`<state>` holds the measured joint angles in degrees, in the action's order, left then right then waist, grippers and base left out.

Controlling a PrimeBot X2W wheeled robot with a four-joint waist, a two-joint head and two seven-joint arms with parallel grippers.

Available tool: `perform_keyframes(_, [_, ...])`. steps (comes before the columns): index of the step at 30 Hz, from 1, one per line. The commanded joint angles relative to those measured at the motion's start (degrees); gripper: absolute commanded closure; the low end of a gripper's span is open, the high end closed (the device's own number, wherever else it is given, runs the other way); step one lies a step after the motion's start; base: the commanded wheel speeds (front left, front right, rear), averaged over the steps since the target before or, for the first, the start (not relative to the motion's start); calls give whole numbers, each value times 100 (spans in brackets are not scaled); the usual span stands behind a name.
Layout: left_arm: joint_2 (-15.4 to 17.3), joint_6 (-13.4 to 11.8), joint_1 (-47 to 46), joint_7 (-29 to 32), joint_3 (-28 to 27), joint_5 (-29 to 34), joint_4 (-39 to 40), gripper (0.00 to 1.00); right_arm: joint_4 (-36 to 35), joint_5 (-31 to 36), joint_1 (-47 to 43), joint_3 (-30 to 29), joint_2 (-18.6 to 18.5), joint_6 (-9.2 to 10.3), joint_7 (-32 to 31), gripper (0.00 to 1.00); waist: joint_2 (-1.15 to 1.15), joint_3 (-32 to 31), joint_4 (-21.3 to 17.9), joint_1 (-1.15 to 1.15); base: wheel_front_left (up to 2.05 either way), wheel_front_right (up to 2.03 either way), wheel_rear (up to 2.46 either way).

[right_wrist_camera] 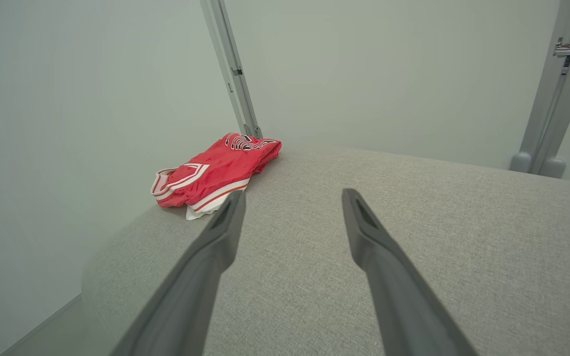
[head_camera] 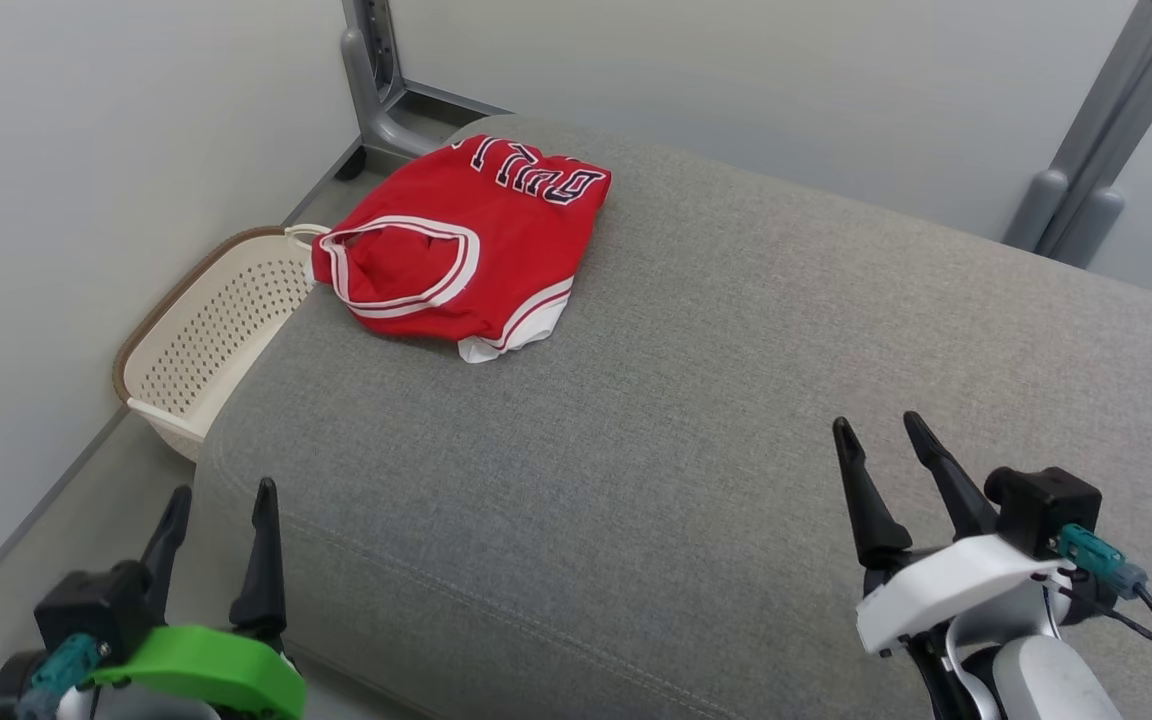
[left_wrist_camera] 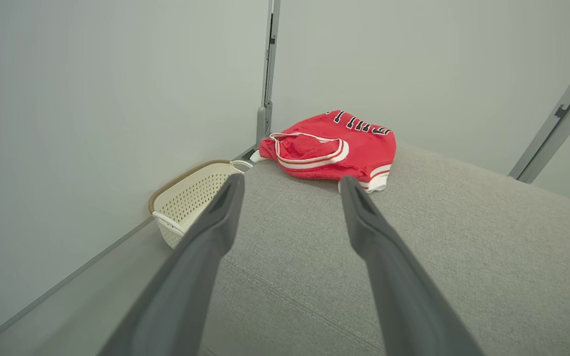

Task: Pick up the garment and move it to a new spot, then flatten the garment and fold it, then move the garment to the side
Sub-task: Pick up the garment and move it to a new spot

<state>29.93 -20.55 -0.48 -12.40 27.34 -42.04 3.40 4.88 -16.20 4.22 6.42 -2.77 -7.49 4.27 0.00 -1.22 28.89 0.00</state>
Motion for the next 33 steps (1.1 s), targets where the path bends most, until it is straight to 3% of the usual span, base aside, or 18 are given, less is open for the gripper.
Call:
perform_keyframes(1, [68,32,-137,52,-3,44,-12,0,-15,23,-106,-46,-22,0,46,0,0,-28,-23,0,0,0,0])
perform_keyframes(6, [275,247,-667,553,24,-44,-173,0,-145,12,-368,-297,-19,0,60,0,0,-52,-217,0,0,0,0])
perform_keyframes(14, [703,809,-1649,1205,-358,-552,-997,0,-460,212,-301,-600,-26,0,-60,0,0,357,-1194,0,0,0,0])
perform_keyframes(19, [889,993,-2128,1564,-690,-965,-1526,0,-583,291,-188,-714,-25,0,-93,0,0,667,-1729,0,0,0,0])
perform_keyframes(33, [1521,998,-2963,2409,-1260,-1539,-2705,0,-747,375,387,-655,-20,0,1,0,0,2004,-3025,0,0,0,0])
